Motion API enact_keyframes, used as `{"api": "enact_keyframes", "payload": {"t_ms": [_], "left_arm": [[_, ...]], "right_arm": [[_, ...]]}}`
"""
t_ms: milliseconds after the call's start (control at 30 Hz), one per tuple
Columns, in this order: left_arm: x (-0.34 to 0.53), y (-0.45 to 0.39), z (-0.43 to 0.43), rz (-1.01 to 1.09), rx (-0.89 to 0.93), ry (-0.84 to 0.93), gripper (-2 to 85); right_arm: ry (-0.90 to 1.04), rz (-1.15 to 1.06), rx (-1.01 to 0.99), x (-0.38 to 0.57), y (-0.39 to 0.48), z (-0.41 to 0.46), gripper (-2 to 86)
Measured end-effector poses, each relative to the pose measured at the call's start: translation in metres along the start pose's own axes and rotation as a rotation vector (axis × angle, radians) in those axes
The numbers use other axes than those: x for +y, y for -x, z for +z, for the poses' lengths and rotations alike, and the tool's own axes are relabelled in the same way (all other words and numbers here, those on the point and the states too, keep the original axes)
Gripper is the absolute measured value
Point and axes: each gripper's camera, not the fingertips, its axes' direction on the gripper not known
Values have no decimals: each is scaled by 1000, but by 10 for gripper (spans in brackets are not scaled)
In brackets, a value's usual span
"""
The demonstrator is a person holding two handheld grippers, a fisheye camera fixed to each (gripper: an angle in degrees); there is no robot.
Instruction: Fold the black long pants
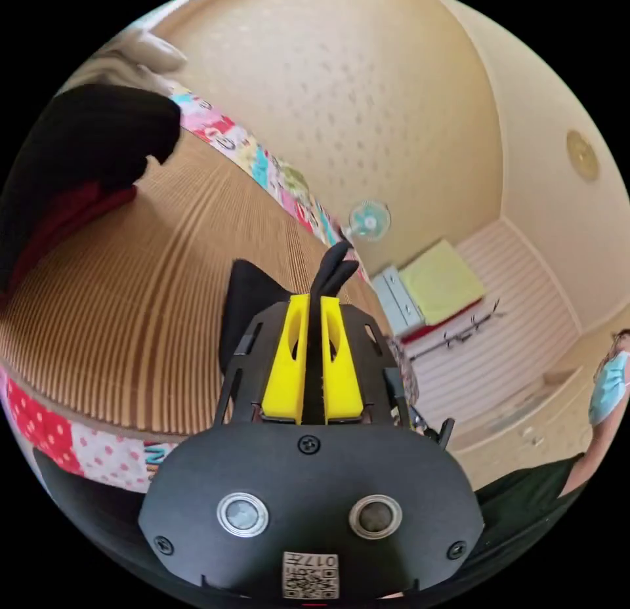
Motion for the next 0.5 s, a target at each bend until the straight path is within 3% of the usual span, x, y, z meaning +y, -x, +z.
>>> {"api": "enact_keyframes", "payload": {"t_ms": [100,167,333,500], "left_arm": [[12,43,-82,-116,-127,-146,85],[22,56,-94,-125,-154,-108,98],[58,52,-45,-49,-125,119,100],[68,34,-7,36,-98,217,100]], "right_arm": [[69,10,-77,-8,-4,15,99],[125,44,-116,-13,-8,29,107],[171,69,-178,-27,2,51,102],[332,73,-84,-72,20,86,32]]}}
